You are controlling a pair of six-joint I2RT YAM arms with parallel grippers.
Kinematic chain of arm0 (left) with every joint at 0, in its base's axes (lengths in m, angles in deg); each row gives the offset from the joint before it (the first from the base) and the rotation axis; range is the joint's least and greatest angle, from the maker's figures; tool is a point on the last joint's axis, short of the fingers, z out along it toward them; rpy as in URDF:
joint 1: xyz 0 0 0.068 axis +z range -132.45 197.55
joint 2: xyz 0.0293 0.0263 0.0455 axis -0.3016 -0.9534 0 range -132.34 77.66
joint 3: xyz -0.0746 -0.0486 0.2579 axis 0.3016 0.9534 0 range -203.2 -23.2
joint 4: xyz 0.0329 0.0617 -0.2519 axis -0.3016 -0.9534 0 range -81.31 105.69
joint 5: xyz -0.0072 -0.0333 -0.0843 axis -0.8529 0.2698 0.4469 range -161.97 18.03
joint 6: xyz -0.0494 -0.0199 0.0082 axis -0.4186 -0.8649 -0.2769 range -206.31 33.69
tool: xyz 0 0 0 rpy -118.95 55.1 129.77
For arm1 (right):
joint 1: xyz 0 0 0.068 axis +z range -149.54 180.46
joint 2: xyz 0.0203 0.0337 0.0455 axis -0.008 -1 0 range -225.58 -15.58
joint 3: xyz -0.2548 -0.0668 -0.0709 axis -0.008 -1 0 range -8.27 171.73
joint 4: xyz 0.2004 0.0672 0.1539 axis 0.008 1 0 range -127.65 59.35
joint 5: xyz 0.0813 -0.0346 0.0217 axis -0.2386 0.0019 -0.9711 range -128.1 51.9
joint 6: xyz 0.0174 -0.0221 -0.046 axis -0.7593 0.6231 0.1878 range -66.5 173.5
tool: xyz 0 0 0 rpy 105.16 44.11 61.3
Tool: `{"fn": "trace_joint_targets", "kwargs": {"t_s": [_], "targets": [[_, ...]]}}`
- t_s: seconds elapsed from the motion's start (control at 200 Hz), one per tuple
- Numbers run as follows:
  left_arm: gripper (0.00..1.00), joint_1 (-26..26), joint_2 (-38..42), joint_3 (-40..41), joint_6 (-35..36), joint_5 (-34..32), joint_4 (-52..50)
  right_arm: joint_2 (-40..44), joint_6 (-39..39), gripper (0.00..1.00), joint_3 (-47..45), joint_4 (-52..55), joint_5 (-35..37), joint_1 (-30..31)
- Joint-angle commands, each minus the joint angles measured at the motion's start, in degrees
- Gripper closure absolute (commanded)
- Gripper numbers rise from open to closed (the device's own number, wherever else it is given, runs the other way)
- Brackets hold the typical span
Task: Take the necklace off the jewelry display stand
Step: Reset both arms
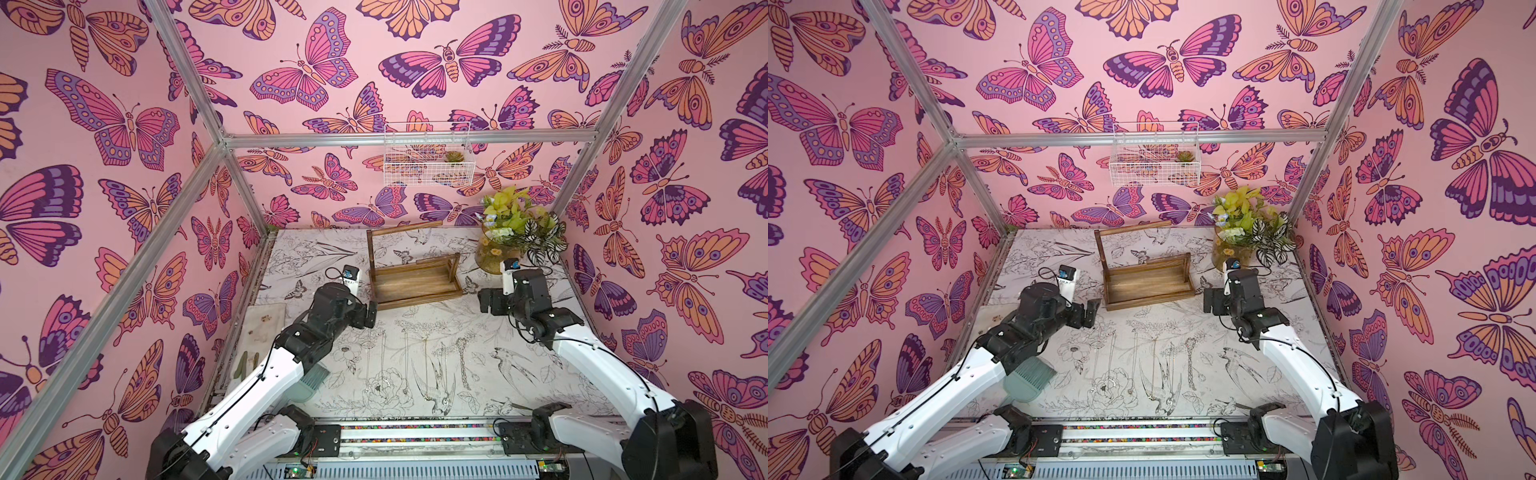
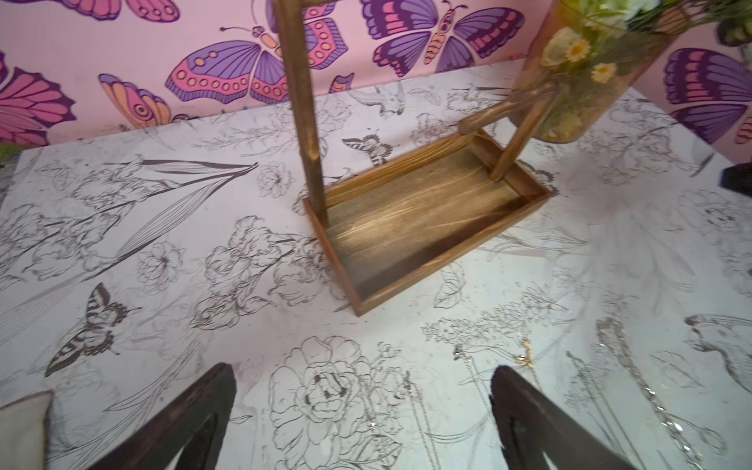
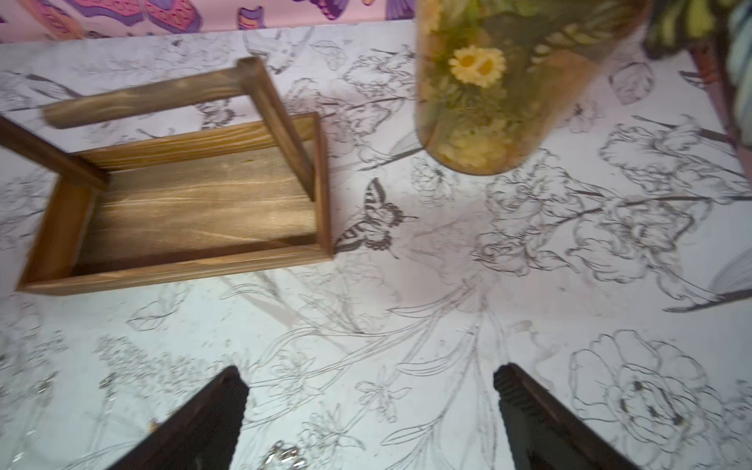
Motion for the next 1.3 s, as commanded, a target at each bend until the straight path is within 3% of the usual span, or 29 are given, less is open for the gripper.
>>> {"fn": "trace_joint_targets", "kwargs": {"t_s": [0.0,0.265,0.421,0.536,0.801,0.941,1.111,1.297], "targets": [[0.00,6.3,0.4,4.4,3.7,4.3,5.8,-1.3,3.0,0.01,-3.2,-9.8,6.2,-2.8],[0.00,21.5,-1.2,14.6,8.6,8.8,25.8,-9.5,11.4,0.01,-12.9,-33.9,13.0,-5.4],[0.01,29.1,-7.2,18.8,9.1,12.0,39.4,-13.2,12.9,0.01,-15.5,-42.8,10.9,-8.3],[0.01,32.6,-13.3,20.0,9.0,15.7,49.3,-13.0,12.1,0.01,-16.0,-43.8,8.5,-8.9],[0.03,34.0,-13.9,20.2,7.3,21.4,48.3,-15.5,10.4,0.01,-20.4,-56.0,6.6,-9.1],[0.03,34.0,-15.6,22.1,6.8,21.1,51.5,-17.1,11.0,0.01,-20.8,-58.3,5.5,-9.1],[0.03,34.0,-24.1,23.7,5.3,19.7,61.8,-18.2,11.4,0.01,-22.1,-61.4,4.5,-9.1],[0.03,34.0,-27.8,24.0,4.6,17.9,66.5,-21.0,9.1,0.01,-21.5,-63.3,9.3,-9.2]]}}
